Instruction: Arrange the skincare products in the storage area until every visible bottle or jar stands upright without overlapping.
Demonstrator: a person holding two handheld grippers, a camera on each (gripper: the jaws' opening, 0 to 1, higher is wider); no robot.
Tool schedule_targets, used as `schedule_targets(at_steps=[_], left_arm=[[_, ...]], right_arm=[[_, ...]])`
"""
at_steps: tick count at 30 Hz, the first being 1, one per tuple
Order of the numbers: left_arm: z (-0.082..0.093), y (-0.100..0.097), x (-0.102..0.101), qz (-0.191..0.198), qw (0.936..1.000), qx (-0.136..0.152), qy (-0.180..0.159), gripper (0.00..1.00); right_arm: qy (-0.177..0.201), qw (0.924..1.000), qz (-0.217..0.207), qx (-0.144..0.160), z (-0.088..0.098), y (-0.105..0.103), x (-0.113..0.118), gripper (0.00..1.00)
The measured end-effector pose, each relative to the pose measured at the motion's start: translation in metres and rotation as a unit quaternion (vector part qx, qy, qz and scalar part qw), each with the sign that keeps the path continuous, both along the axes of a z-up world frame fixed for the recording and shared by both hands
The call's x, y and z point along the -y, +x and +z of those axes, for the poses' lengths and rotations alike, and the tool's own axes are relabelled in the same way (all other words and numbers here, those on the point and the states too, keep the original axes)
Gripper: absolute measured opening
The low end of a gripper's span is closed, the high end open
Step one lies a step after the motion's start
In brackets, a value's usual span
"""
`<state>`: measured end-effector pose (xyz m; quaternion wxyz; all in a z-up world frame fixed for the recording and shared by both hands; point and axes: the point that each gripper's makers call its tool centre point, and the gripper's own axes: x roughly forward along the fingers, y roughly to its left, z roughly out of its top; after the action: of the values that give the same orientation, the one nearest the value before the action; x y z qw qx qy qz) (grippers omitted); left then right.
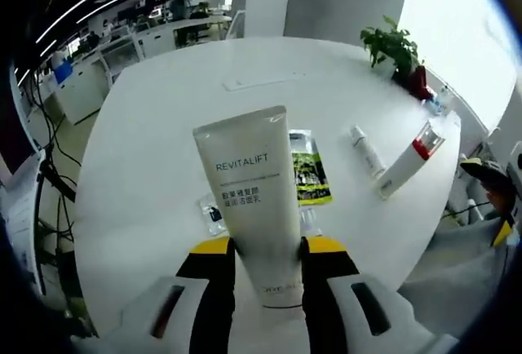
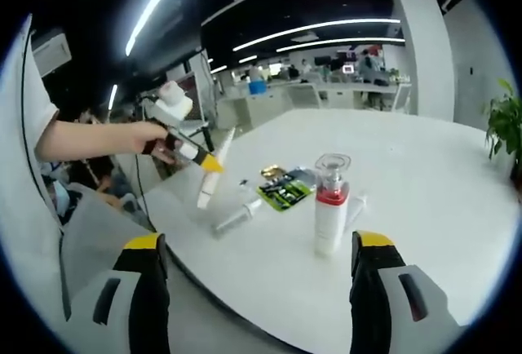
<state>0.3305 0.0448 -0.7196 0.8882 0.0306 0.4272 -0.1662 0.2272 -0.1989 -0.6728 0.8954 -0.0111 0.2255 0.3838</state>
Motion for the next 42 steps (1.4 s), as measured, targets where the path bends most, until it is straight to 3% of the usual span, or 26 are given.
schedule_targets(at_steps=[4,8,9,26,35,42], left_arm=[[0.01,-0.007,0.008,-0.004,0.9999,0.012,-0.011,0.28],[0.02,-0.016,0.019,-0.013,0.9995,0.019,-0.022,0.28],[0.023,-0.02,0.023,-0.016,0.9994,0.021,-0.024,0.28],[0.05,-0.044,0.061,-0.049,0.9967,0.053,-0.036,0.28],[0.068,-0.065,0.087,-0.075,0.994,0.076,-0.022,0.28],[0.076,-0.074,0.098,-0.088,0.9918,0.091,-0.017,0.28]], right_arm=[[-0.009,0.9997,0.022,0.009,0.003,-0.005,-0.008,0.92],[0.018,0.9995,0.024,0.007,0.012,-0.003,-0.012,0.92],[0.046,0.9989,0.014,0.002,0.017,0.001,-0.015,0.91],[0.1,0.9944,0.033,0.011,0.052,0.023,-0.045,0.82],[0.142,0.989,0.041,0.0,0.073,0.03,-0.07,0.76],[0.15,0.9872,0.042,-0.033,0.07,0.026,-0.086,0.71]])
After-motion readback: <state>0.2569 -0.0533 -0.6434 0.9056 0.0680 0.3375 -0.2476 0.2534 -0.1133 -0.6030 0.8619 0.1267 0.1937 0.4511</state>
